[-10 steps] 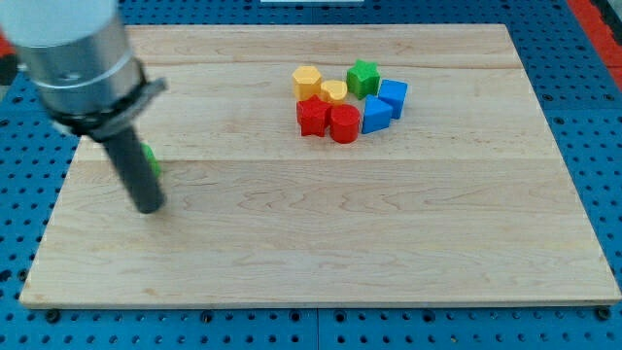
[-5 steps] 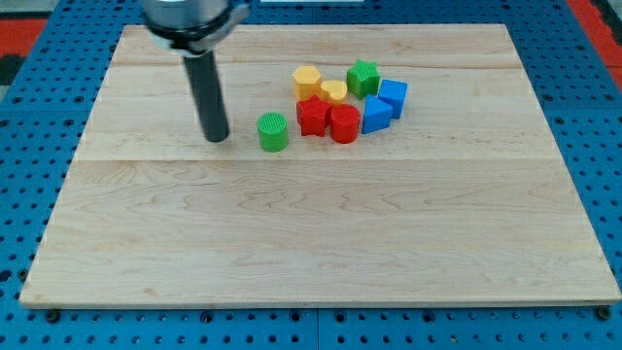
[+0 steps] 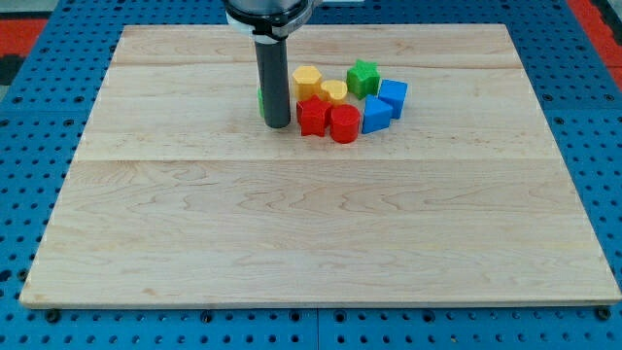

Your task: Move the green circle into the group of blocks

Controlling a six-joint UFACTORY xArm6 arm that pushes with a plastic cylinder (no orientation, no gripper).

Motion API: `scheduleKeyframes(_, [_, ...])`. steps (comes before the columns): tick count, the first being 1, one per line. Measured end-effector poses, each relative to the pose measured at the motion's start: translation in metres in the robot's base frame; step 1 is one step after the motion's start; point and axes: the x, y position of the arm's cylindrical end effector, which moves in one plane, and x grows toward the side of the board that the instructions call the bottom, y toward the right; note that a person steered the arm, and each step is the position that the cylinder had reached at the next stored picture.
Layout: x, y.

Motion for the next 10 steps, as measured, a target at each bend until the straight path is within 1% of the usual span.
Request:
scheduleKeyframes(2, [-0.005, -0.053])
scheduleKeyframes(3, [-0.023, -0.042])
scheduleKeyframes(4, [-0.026, -0.017])
scheduleKeyframes(6, [-0.026, 0.003])
scheduleKeyframes(7, [-0.034, -0.014])
scheduleKeyframes(8, [-0.071, -0.032])
scheduleKeyframes(9, [-0.083, -0.011])
scheduleKeyframes(10, [-0.083, 0.023])
